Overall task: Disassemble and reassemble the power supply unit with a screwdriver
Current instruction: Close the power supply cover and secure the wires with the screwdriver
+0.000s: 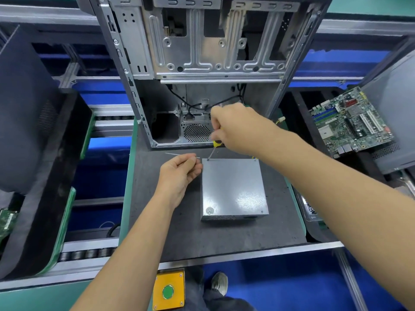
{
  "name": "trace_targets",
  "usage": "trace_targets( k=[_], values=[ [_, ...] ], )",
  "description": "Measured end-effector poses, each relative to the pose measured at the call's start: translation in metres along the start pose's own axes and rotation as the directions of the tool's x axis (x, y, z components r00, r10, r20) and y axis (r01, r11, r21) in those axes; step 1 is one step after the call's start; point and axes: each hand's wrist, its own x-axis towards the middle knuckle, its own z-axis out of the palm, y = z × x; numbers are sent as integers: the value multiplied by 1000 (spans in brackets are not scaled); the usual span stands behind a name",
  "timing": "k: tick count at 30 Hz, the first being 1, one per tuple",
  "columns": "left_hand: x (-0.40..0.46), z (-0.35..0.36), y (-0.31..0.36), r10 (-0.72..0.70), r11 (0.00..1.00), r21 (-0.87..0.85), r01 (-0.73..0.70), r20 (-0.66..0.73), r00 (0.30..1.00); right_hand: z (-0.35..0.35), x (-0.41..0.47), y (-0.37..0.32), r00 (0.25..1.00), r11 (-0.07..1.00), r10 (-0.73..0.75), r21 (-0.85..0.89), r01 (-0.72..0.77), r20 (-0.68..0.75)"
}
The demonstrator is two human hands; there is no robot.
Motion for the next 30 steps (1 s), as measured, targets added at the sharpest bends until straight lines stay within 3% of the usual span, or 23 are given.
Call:
trace_targets(
  k=[2,4,6,8,11,14,16,20,24,30],
  values=[
    [-1,1,0,-4,1000,7,4,7,1000,7,-1,-2,987,992,91,-72,-101,-136],
    [-1,1,1,-2,1000,6,2,15,1000,10,-3,3,983,991,120,-40,-127,-141],
    [-2,2,2,-2,1000,1,2,17,1000,9,-6,11,986,993,117,47,-112,-118],
    [-3,3,3,-2,1000,-8,2,21,1000,10,-13,23,964,981,155,149,-124,-215],
    [-6,6,2,-1,999,-34,3,53,999,16,-29,43,855,874,369,449,-186,-364],
    [-9,11,2,-2,997,-81,9,90,996,30,-46,61,774,609,597,748,-266,-211],
    [-11,15,2,-4,993,-118,17,107,994,44,-53,67,773,439,629,858,-266,-82],
    [-14,19,3,5,986,-167,18,133,991,62,-59,68,779,219,626,950,-223,39],
    [-14,18,3,27,979,-204,5,153,988,67,-61,66,783,159,616,960,-231,86],
    [-12,14,2,80,985,-163,-52,167,983,63,-60,65,779,232,625,942,-242,47]
  ],
)
